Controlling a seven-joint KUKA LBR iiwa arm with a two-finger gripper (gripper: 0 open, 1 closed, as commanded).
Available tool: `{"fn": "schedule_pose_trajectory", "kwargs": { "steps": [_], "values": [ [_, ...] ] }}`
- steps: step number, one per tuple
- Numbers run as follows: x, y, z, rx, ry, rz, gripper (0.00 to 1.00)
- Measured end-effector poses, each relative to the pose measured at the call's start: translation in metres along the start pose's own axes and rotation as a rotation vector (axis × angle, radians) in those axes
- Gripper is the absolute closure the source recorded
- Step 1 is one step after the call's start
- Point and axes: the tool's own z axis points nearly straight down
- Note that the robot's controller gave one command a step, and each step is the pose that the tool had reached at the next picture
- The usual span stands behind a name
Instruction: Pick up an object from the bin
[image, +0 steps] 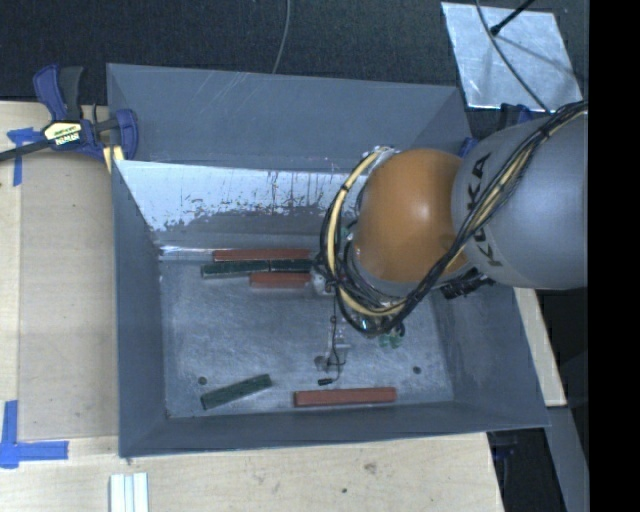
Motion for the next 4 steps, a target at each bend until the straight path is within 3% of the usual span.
{"fn": "schedule_pose_trajectory", "kwargs": {
  "steps": [1,2,3,4],
  "values": [
    [-0.001,0.000,-0.001,0.000,-0.003,0.002,0.00],
    [0.007,0.032,0.040,0.001,-0.011,-0.045,0.00],
    [0.034,0.063,0.077,0.000,0.001,-0.115,0.00],
    [0.002,0.131,0.062,-0.001,-0.004,0.016,1.00]
  ]
}}
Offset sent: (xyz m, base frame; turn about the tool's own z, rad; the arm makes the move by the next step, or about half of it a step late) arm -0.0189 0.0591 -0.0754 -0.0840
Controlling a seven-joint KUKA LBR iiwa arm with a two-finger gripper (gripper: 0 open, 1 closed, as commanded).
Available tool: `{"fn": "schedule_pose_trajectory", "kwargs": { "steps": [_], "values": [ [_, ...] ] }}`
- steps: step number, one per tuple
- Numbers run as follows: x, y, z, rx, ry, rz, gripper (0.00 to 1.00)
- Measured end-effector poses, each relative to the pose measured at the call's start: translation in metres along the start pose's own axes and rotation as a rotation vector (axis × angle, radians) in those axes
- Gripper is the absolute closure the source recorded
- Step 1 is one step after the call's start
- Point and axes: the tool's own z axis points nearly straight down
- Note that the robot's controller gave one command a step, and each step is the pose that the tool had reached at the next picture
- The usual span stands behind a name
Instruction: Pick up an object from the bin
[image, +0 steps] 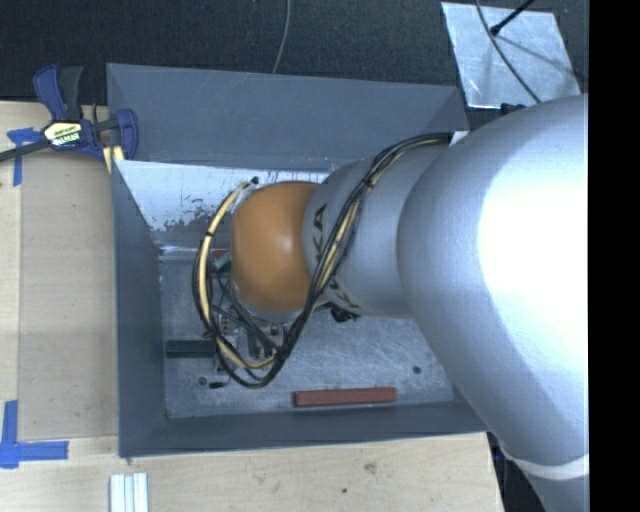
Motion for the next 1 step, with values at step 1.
{"fn": "schedule_pose_trajectory", "kwargs": {
  "steps": [1],
  "values": [
    [0.0000,-0.0001,0.0000,0.000,0.000,0.000,1.00]
  ]
}}
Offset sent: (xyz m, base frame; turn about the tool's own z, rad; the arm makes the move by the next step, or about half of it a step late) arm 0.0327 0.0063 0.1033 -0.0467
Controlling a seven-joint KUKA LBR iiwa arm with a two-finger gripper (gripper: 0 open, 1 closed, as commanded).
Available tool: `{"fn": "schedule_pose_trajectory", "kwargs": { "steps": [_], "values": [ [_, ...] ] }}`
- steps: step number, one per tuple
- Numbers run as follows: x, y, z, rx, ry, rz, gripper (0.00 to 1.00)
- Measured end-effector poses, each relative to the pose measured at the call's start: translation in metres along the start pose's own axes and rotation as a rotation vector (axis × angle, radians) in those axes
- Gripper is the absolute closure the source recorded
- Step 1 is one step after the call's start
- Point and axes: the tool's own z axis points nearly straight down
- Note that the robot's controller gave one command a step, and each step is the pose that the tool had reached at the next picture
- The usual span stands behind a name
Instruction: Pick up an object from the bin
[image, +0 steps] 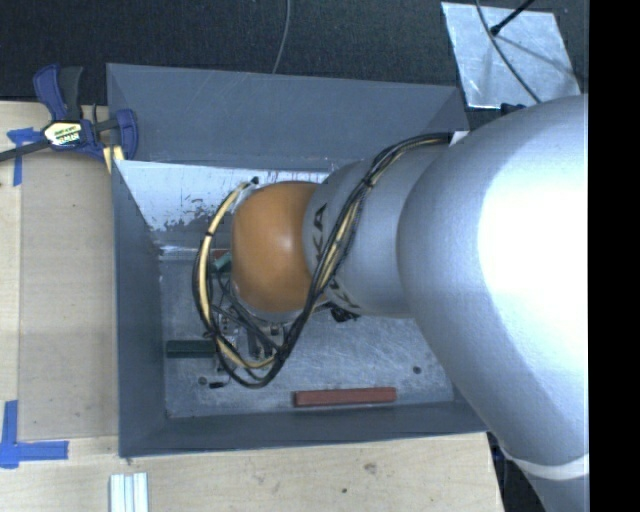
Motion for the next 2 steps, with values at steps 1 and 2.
{"fn": "schedule_pose_trajectory", "kwargs": {
  "steps": [1,2],
  "values": [
    [-0.036,0.008,-0.109,-0.002,-0.007,-0.048,1.00],
    [0.008,0.004,-0.139,0.004,0.008,-0.030,1.00]
  ]
}}
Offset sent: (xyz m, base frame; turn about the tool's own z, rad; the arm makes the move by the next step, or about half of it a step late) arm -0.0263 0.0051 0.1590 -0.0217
